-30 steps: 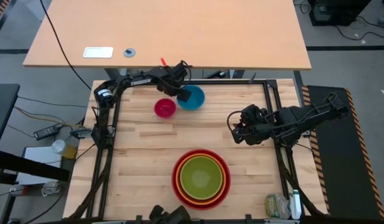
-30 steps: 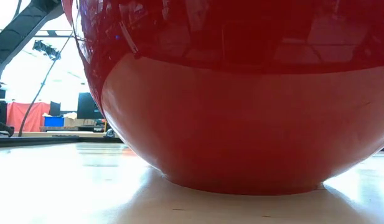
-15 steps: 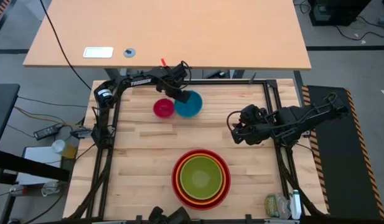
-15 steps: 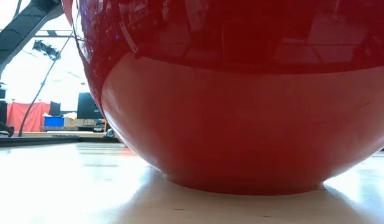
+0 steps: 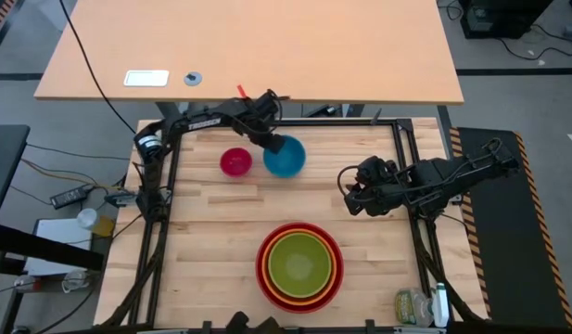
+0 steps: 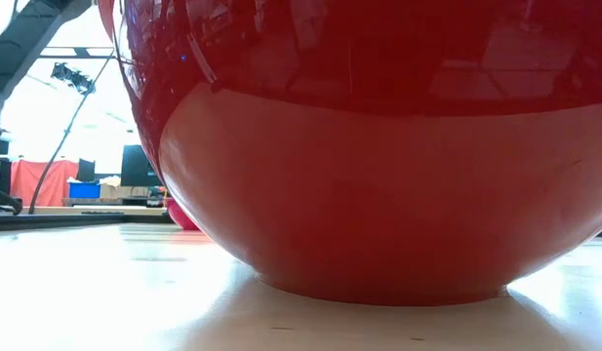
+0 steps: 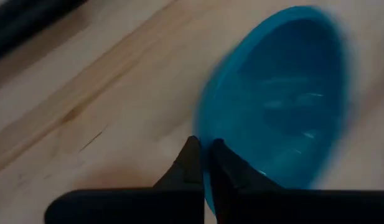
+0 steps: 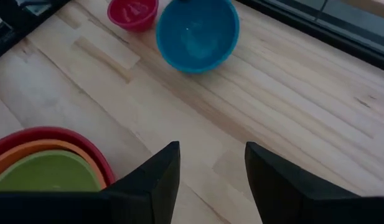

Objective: Nest bowls inside each other
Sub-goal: Stack the blue bowl on top of the green bowl

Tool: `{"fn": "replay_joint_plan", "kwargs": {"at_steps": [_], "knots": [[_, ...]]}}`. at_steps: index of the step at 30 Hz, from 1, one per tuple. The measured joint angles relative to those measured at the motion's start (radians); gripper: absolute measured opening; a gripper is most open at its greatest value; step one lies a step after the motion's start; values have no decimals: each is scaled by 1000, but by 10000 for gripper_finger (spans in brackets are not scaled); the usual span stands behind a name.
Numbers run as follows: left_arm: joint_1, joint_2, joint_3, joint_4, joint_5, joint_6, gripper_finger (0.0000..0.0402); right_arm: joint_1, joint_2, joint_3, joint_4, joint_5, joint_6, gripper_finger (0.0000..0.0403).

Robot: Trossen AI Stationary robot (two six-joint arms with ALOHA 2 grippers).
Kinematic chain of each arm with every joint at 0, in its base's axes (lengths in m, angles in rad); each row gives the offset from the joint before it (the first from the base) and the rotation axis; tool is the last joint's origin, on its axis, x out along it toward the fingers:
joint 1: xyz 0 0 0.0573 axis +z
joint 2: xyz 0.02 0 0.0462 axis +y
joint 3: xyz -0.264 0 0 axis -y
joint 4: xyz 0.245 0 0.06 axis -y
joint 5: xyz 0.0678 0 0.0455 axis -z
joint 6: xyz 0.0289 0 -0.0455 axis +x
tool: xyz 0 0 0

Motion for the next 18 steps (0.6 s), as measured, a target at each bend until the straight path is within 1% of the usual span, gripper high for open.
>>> {"fn": "replay_joint_plan", "kwargs": {"at_steps": [4, 7, 8, 10, 12, 15, 18], "knots": [[-61, -102, 2, -8, 20, 108, 1, 0, -1, 0, -22, -3, -1, 187], [-139, -182, 3, -49, 22, 156, 3, 0, -9, 0, -11, 8, -24, 187], [-166, -206, 4, -62, 17, 156, 3, 0, -12, 0, -5, 8, -38, 187], [-223, -237, 5, -93, -41, 156, 3, -1, -13, 0, 7, 8, -73, 187], [-253, -243, 5, -96, -107, 172, 3, -4, -12, 0, 26, 7, -106, 187], [-264, -238, 4, -96, -130, 182, 2, -11, -12, 0, 71, -4, -159, 187], [-276, -223, 4, -123, -138, 145, 2, -23, -12, 0, 125, -32, -222, 187]]}}
